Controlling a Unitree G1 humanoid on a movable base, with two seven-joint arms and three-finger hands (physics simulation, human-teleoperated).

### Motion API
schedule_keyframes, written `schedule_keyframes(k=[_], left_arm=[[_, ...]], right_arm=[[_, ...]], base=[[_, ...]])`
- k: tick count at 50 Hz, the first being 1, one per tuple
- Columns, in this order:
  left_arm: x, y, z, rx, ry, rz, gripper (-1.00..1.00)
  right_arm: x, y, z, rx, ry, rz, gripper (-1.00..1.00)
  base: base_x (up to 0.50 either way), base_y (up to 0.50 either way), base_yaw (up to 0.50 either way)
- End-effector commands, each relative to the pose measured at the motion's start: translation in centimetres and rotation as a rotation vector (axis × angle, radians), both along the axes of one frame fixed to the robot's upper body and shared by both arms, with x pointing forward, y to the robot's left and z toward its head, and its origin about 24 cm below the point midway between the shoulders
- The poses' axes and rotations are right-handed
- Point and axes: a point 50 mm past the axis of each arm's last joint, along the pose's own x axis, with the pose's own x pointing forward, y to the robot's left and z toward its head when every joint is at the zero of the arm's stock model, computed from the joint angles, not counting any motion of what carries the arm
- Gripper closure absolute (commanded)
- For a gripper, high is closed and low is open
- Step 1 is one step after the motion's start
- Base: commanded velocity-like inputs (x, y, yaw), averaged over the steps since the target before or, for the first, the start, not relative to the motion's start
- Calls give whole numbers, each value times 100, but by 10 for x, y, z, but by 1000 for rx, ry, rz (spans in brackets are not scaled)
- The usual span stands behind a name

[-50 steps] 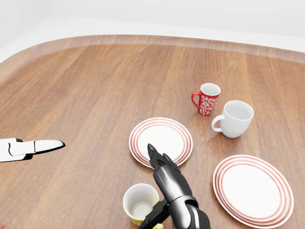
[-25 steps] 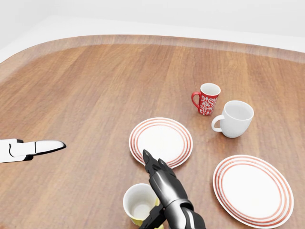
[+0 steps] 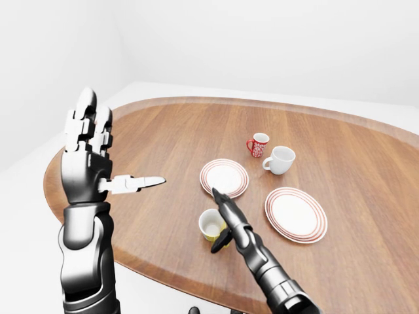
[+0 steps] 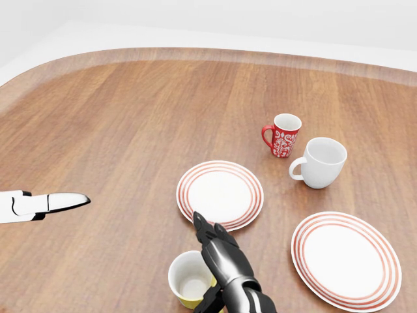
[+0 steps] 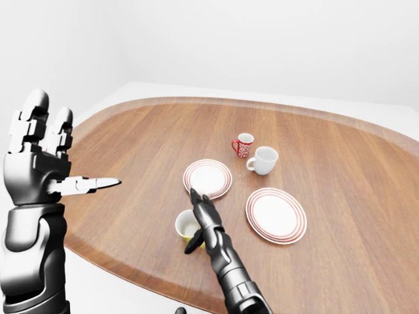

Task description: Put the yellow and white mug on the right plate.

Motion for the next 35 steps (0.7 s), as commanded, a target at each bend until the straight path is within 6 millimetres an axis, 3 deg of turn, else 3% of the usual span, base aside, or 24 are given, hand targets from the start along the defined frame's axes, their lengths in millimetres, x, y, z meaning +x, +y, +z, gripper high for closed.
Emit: schedule_keyframes(k=[1, 35], left_arm=[[-1, 0, 2, 2, -10, -2, -89], [-1, -2, -1, 8, 3, -7, -88]], right_arm=[[-1, 2, -7, -14, 8, 5, -100], [-1, -5, -14, -33, 15, -16, -100]], base=[[0, 0, 0], [0, 0, 0]])
